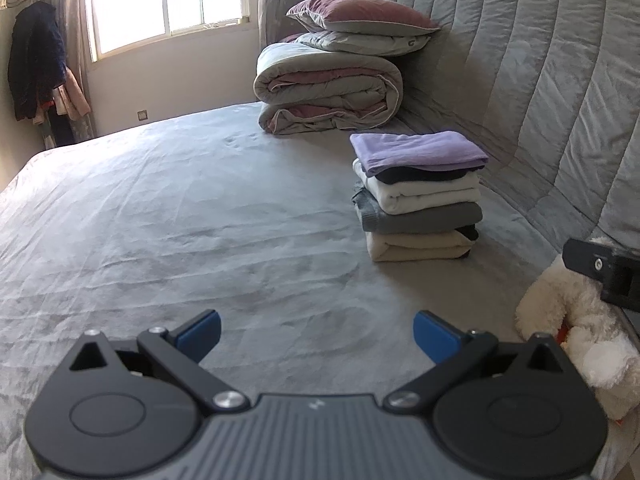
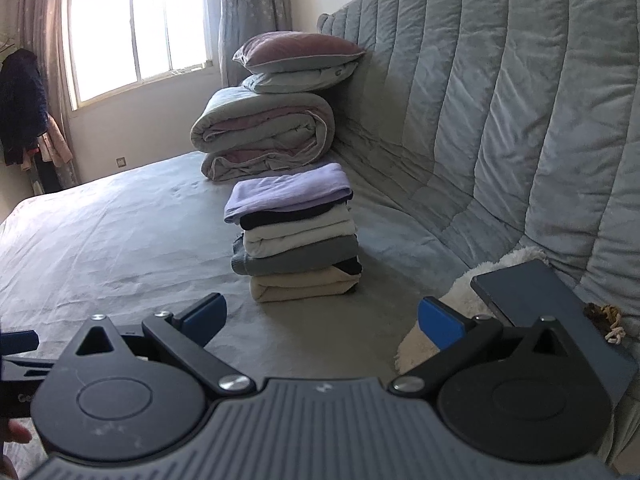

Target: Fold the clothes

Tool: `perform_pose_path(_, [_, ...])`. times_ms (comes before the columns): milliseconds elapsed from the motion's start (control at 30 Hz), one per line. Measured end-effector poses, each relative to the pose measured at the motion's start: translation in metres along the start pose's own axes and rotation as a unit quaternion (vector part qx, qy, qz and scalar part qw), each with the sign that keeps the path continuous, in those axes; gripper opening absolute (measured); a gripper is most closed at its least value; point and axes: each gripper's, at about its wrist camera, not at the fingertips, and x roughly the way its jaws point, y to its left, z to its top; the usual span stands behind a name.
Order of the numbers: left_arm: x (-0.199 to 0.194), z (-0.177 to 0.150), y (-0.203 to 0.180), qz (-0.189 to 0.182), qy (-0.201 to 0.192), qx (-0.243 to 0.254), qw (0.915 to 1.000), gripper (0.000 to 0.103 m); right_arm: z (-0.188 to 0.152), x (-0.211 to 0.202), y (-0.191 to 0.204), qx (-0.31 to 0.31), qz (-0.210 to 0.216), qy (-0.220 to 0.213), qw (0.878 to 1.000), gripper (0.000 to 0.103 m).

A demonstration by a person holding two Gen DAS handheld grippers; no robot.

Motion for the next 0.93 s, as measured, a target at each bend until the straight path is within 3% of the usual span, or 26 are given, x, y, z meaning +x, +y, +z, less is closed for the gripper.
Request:
perform_pose_path(500, [-0.062,-0.034,0.036,-0.004,-0.015,-0.014,0.9998,0.102,-0.011,-0.047,0.028,-0.07,0.019,-0.025,0.997,0.103])
perform_pose_path(733, [-0.078,-0.056,0.062,0.015,-0.009,-0.015,0.9997,0.102,-0.031,-0.049,0.08,-0.109,0.076,0.01,0.991,0.103])
perform_pose_path(933, [-0.07,-0.077,0.098,0.043,0.01,-0.028,0.9986,0.102,-0.053,-0.028,0.115,-0.123,0.092,0.037,0.987,0.103])
